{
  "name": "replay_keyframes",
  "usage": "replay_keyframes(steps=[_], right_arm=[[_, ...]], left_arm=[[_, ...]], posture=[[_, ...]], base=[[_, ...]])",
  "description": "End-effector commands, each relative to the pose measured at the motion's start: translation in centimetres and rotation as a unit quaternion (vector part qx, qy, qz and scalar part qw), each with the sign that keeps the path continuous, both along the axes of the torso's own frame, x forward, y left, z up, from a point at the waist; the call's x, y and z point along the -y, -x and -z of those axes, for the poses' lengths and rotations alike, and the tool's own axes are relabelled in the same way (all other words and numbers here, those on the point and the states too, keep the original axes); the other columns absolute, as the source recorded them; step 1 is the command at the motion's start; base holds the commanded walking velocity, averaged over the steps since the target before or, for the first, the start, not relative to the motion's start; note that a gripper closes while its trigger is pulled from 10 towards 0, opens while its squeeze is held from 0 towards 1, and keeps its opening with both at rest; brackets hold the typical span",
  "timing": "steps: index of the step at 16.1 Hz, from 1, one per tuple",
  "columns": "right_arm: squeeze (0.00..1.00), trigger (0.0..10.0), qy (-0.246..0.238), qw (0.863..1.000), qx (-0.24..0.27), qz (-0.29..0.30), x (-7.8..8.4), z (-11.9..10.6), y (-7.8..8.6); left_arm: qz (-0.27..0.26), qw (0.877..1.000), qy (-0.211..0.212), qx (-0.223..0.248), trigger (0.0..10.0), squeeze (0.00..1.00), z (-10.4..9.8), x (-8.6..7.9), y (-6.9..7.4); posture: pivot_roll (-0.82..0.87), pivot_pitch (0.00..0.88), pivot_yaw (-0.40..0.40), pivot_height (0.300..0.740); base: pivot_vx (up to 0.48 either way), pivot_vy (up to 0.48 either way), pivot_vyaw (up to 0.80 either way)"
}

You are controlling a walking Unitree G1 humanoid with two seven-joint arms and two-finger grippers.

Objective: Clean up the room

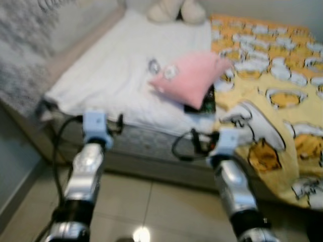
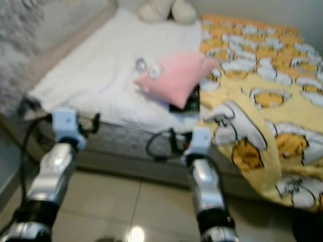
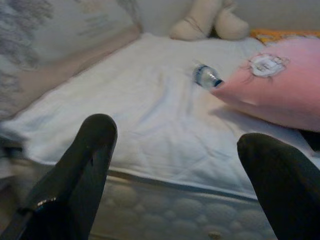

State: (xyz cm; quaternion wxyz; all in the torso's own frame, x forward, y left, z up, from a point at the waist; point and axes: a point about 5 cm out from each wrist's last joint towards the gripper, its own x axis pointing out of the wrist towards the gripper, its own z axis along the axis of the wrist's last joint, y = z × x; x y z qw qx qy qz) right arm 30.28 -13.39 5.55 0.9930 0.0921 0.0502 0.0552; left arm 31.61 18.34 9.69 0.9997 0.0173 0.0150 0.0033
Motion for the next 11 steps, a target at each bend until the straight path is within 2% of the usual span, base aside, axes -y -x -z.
replay_keyframes(steps=[1, 2, 4, 6, 8, 10, 11], right_arm=[[0.14, 10.0, 0.024, 0.996, 0.049, 0.064, 2.8, -2.0, -0.7], [0.14, 10.0, 0.028, 0.994, 0.065, 0.085, 3.7, -2.8, -1.1], [0.14, 10.0, 0.039, 0.991, 0.095, 0.083, 4.1, -4.0, -1.6], [0.14, 10.0, 0.034, 0.991, 0.092, 0.087, 4.0, -4.0, -1.9], [0.13, 10.0, 0.031, 0.992, 0.085, 0.084, 3.4, -3.5, -1.7], [0.14, 10.0, 0.011, 0.994, 0.056, 0.091, 3.4, -2.8, -1.6], [0.15, 10.0, 0.002, 0.995, 0.046, 0.091, 3.3, -2.5, -1.7]], left_arm=[[0.019, 1.000, 0.018, 0.015, 10.0, 0.00, -0.6, 1.3, -0.4], [0.026, 0.999, 0.021, 0.024, 10.0, 0.00, -0.8, 1.6, -0.5], [0.034, 0.998, 0.025, 0.041, 10.0, 0.00, -1.7, 2.0, -1.2], [0.066, 0.997, 0.009, 0.047, 10.0, 0.00, -2.6, 2.7, -2.0], [0.060, 0.996, 0.011, 0.059, 10.0, 0.00, -3.6, 2.4, -2.7], [0.066, 0.996, 0.004, 0.058, 10.0, 0.00, -3.4, 2.2, -2.5], [0.065, 0.996, 0.001, 0.054, 10.0, 0.00, -3.0, 2.0, -2.4]], posture=[[-0.02, 0.000, -0.001, 0.740], [-0.02, 0.000, -0.001, 0.740], [-0.03, 0.000, 0.004, 0.740], [-0.03, 0.000, 0.006, 0.740], [-0.02, 0.000, 0.007, 0.740], [-0.02, 0.000, 0.010, 0.740], [-0.02, 0.000, 0.008, 0.740]], base=[[0.480, 0.000, 0.00], [0.480, 0.000, 0.00], [0.476, 0.000, 0.00], [0.469, 0.000, 0.00], [0.469, 0.000, 0.00], [0.469, 0.000, 0.00], [0.469, 0.000, -0.78]])
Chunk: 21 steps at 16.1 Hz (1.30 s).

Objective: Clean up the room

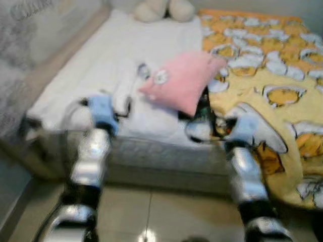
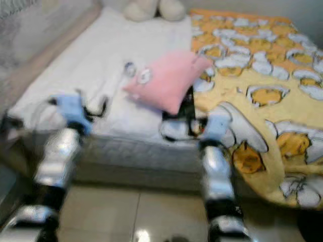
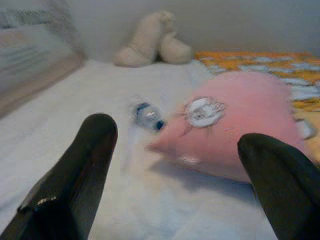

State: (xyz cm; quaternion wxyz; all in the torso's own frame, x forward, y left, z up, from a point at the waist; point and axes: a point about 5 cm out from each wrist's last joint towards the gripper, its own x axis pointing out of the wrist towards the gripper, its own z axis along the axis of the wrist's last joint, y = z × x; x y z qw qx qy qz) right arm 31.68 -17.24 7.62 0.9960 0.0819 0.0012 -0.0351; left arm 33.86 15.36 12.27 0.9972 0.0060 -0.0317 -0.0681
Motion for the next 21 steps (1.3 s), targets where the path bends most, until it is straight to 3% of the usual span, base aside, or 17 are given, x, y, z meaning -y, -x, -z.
replay_keyframes(steps=[1, 6, 8, 12, 13, 16, 19, 21], right_arm=[[0.15, 10.0, -0.005, 1.000, 0.005, -0.007, -0.8, -0.4, -0.4], [0.10, 10.0, 0.013, 1.000, 0.013, -0.026, -0.9, -1.0, -1.1], [0.11, 10.0, 0.031, 0.999, 0.005, -0.032, -0.8, -1.3, -1.7], [0.10, 10.0, 0.017, 0.999, 0.015, -0.033, -0.8, -1.4, -1.6], [0.00, 10.0, 0.006, 0.999, 0.016, -0.042, -1.0, -1.5, -1.4], [0.00, 10.0, -0.029, 0.999, 0.017, -0.025, -0.2, -2.1, -1.1], [0.00, 10.0, -0.061, 0.998, 0.016, -0.025, 0.7, -2.9, -0.9], [0.00, 10.0, -0.093, 0.995, 0.013, -0.034, 0.9, -3.7, -0.9]], left_arm=[[-0.008, 1.000, -0.010, 0.009, 10.0, 0.00, -0.4, -1.0, -0.1], [-0.034, 0.999, 0.013, 0.020, 10.0, 0.00, -0.9, -1.1, -0.8], [-0.027, 0.999, 0.007, 0.022, 10.0, 0.00, -0.8, -0.8, -0.7], [-0.057, 0.998, 0.020, 0.004, 10.0, 0.00, -0.4, -1.9, -0.9], [-0.062, 0.998, 0.018, 0.003, 10.0, 0.00, -0.6, -2.2, -1.1], [-0.050, 0.998, 0.025, 0.010, 10.0, 0.00, -2.3, -2.5, -2.5], [-0.057, 0.997, 0.008, -0.041, 10.0, 0.00, -2.7, -3.2, -4.1], [-0.057, 0.997, 0.019, -0.053, 10.0, 0.00, -3.9, -4.5, -5.1]], posture=[[-0.02, 0.000, 0.007, 0.740], [0.00, 0.000, -0.047, 0.740], [0.00, 0.000, -0.041, 0.740], [-0.03, 0.000, -0.022, 0.740], [-0.03, 0.000, -0.015, 0.740], [-0.03, 0.000, -0.008, 0.740], [-0.06, 0.000, -0.002, 0.740], [-0.08, 0.000, 0.006, 0.740]], base=[[0.469, 0.000, -0.78], [0.437, 0.000, -0.14], [0.428, 0.000, 0.00], [0.428, 0.000, -0.19], [0.428, 0.000, 0.00], [0.426, 0.000, 0.00], [0.145, 0.000, 0.00], [0.000, 0.000, 0.00]])
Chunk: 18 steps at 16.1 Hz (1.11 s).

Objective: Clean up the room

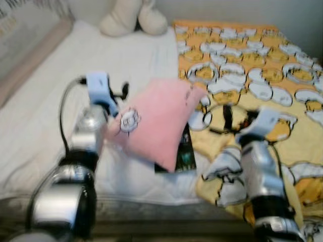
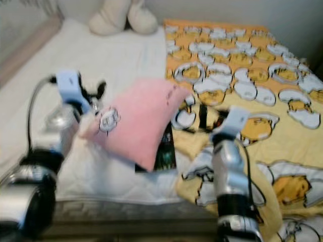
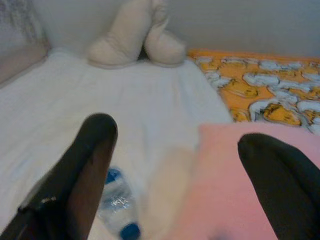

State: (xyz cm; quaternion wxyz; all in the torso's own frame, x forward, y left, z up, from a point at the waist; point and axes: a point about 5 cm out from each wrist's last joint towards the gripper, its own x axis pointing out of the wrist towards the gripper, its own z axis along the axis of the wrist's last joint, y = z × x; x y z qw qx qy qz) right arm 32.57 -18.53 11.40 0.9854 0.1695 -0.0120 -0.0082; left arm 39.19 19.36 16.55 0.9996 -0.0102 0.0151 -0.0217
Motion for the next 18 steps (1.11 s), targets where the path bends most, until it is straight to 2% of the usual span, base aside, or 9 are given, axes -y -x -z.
replay_keyframes(steps=[1, 2, 3, 4, 5, 8, 11, 15, 18], right_arm=[[0.00, 10.0, -0.028, 0.999, -0.011, -0.019, -0.3, 0.0, 0.1], [0.00, 10.0, -0.053, 0.998, -0.023, -0.027, -0.3, 0.2, 0.1], [0.00, 10.0, -0.087, 0.995, -0.040, -0.026, -0.4, 0.5, -0.1], [0.00, 10.0, -0.102, 0.993, -0.052, -0.023, -0.5, 0.6, -0.4], [0.00, 10.0, -0.129, 0.989, -0.061, -0.041, -1.3, 0.1, -0.9], [0.00, 10.0, -0.169, 0.980, -0.093, -0.053, -1.3, 1.5, -0.5], [0.00, 10.0, -0.198, 0.971, -0.115, -0.074, -2.1, 1.9, -1.3], [0.00, 10.0, -0.241, 0.953, -0.097, -0.159, -7.5, -0.6, -3.2], [0.00, 10.0, -0.301, 0.922, -0.115, -0.216, -12.3, -0.8, -2.2]], left_arm=[[-0.007, 1.000, 0.017, -0.014, 10.0, 0.00, -0.5, -1.4, -0.3], [0.005, 0.999, 0.045, -0.021, 10.0, 0.00, -1.0, -1.8, -0.6], [0.022, 0.992, 0.114, -0.045, 10.0, 0.00, -0.8, -1.9, -0.7], [0.028, 0.987, 0.150, -0.058, 10.0, 0.00, -0.5, -1.8, -0.7], [0.035, 0.981, 0.163, -0.100, 10.0, 0.00, 1.0, -1.0, -0.5], [0.056, 0.976, 0.177, -0.115, 10.0, 0.00, 2.0, 0.3, -0.3], [0.066, 0.976, 0.169, -0.122, 10.0, 0.00, 2.6, 1.0, -0.2], [0.137, 0.980, 0.092, -0.112, 10.0, 0.00, 2.3, 4.0, -0.4], [0.218, 0.966, 0.058, -0.128, 10.0, 0.00, 3.2, 7.0, 0.1]], posture=[[-0.09, 0.011, 0.009, 0.740], [-0.10, 0.030, 0.014, 0.740], [-0.12, 0.072, 0.033, 0.740], [-0.13, 0.080, 0.038, 0.740], [-0.17, 0.146, 0.037, 0.740], [-0.22, 0.215, 0.029, 0.740], [-0.21, 0.265, 0.027, 0.740], [-0.24, 0.308, 0.041, 0.740], [-0.27, 0.307, 0.061, 0.740]], base=[[0.000, 0.000, 0.00], [0.000, 0.000, 0.00], [0.000, 0.000, 0.00], [0.000, 0.000, 0.00], [0.000, 0.000, 0.00], [0.000, 0.000, 0.00], [0.000, 0.000, 0.00], [0.000, 0.000, 0.00], [0.000, 0.000, 0.00]])
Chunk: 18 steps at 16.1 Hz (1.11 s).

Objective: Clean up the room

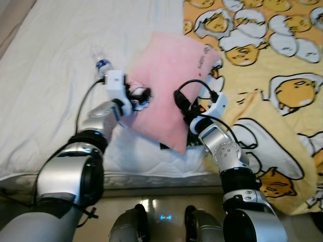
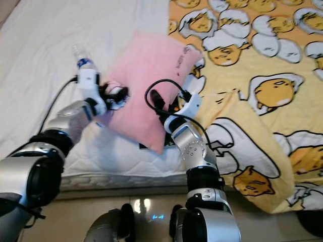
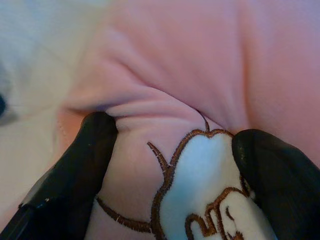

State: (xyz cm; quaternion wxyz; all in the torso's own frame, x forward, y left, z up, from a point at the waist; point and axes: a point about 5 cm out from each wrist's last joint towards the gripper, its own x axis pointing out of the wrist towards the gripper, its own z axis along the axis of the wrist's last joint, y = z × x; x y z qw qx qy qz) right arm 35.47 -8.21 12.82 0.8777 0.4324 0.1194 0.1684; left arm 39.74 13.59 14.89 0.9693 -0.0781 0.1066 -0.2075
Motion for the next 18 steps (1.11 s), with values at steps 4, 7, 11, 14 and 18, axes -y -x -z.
replay_keyframes(steps=[4, 7, 11, 14, 18], right_arm=[[0.00, 0.0, -0.007, 0.998, -0.063, -0.005, -2.2, 2.9, 1.9], [0.00, 0.0, 0.026, 0.997, -0.067, 0.009, -0.4, 3.7, 2.5], [0.00, 0.0, 0.130, 0.988, -0.076, -0.033, 0.0, 5.7, 4.5], [0.00, 0.0, 0.128, 0.989, -0.074, -0.030, 0.2, 5.8, 5.0], [0.00, 0.0, 0.061, 0.995, -0.080, 0.017, 1.3, 5.1, 4.5]], left_arm=[[0.062, 0.997, -0.005, -0.055, 0.0, 0.00, 2.7, 2.5, 1.3], [0.028, 0.998, 0.020, -0.045, 0.0, 0.00, 2.0, 1.9, 0.8], [-0.010, 0.992, 0.118, -0.050, 0.0, 0.00, 1.5, 0.8, 0.6], [0.050, 0.992, 0.097, -0.064, 0.0, 0.00, 3.1, 2.6, 1.6], [0.120, 0.987, 0.065, -0.081, 0.0, 0.00, 5.6, 4.4, 3.4]], posture=[[-0.29, 0.306, 0.077, 0.740], [-0.29, 0.308, 0.084, 0.740], [-0.29, 0.310, 0.081, 0.740], [-0.29, 0.294, 0.084, 0.740], [-0.32, 0.266, 0.112, 0.740]], base=[[0.000, 0.000, 0.00], [0.000, 0.000, 0.00], [0.000, 0.000, 0.00], [0.000, 0.000, 0.00], [0.000, 0.000, 0.00]])
